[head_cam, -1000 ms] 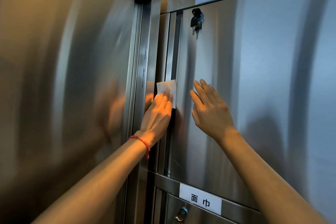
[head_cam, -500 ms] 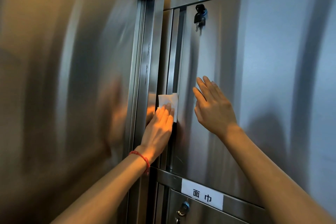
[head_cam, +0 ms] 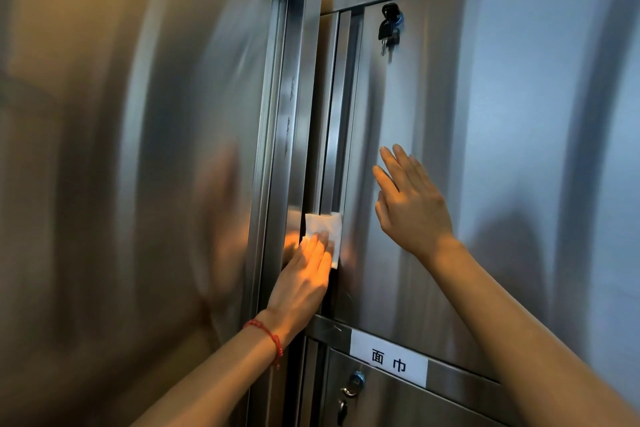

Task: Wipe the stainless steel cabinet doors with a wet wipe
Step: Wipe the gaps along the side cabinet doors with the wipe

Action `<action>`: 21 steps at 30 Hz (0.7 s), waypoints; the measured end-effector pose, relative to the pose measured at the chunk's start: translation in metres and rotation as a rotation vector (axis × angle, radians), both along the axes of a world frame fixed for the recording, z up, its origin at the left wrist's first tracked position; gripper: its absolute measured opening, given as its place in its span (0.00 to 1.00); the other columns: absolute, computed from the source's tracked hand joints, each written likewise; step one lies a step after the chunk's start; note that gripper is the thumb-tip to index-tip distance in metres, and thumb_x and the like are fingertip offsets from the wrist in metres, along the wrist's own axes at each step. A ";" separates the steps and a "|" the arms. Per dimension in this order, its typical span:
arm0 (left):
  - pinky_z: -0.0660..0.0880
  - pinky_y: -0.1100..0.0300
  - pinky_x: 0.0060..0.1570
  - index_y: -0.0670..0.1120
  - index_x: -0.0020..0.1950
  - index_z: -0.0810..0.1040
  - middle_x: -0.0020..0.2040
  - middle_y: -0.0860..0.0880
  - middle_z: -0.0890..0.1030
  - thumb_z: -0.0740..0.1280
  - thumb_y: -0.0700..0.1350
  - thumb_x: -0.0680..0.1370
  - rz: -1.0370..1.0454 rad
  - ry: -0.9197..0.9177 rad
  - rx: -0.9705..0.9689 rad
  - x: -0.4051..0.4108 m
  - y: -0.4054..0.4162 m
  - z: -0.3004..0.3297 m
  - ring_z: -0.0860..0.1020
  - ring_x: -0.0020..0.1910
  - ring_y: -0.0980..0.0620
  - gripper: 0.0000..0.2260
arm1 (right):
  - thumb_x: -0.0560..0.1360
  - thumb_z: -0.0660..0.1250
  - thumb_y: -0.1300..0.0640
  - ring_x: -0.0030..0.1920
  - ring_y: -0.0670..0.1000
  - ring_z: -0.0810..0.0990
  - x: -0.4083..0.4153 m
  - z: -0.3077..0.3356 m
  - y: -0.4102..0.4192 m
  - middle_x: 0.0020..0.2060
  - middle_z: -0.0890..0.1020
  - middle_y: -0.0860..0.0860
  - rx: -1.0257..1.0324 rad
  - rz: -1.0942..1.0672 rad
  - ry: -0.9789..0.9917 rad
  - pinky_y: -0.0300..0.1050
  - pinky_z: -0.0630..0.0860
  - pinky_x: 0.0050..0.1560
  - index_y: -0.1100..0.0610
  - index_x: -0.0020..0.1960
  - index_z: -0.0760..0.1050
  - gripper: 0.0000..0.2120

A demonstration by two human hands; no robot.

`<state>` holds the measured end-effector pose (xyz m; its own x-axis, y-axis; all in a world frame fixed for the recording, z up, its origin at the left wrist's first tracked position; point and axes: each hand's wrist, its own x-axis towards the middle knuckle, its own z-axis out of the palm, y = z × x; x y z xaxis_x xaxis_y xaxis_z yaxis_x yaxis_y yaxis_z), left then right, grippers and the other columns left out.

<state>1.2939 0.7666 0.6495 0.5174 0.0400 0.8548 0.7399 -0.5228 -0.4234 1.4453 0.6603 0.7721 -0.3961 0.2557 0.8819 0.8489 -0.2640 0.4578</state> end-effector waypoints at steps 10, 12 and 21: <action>0.73 0.48 0.59 0.34 0.59 0.78 0.57 0.35 0.79 0.74 0.31 0.60 -0.111 -0.019 -0.074 -0.010 -0.013 -0.013 0.78 0.58 0.40 0.26 | 0.75 0.54 0.59 0.66 0.62 0.72 -0.003 -0.024 -0.002 0.63 0.76 0.62 -0.069 0.061 -0.016 0.56 0.65 0.68 0.65 0.59 0.79 0.20; 0.74 0.48 0.58 0.34 0.58 0.76 0.55 0.35 0.80 0.67 0.30 0.63 -0.193 -0.068 -0.071 -0.011 -0.017 -0.010 0.80 0.55 0.39 0.23 | 0.75 0.55 0.60 0.66 0.62 0.73 -0.004 -0.029 -0.003 0.62 0.77 0.62 -0.070 0.076 -0.025 0.55 0.67 0.67 0.65 0.58 0.79 0.20; 0.66 0.52 0.60 0.33 0.53 0.80 0.51 0.36 0.82 0.53 0.33 0.70 -0.247 -0.069 -0.064 -0.011 -0.032 -0.007 0.82 0.52 0.43 0.19 | 0.70 0.61 0.61 0.61 0.60 0.78 -0.009 -0.052 -0.015 0.59 0.80 0.60 -0.139 0.105 -0.019 0.54 0.74 0.61 0.64 0.56 0.81 0.18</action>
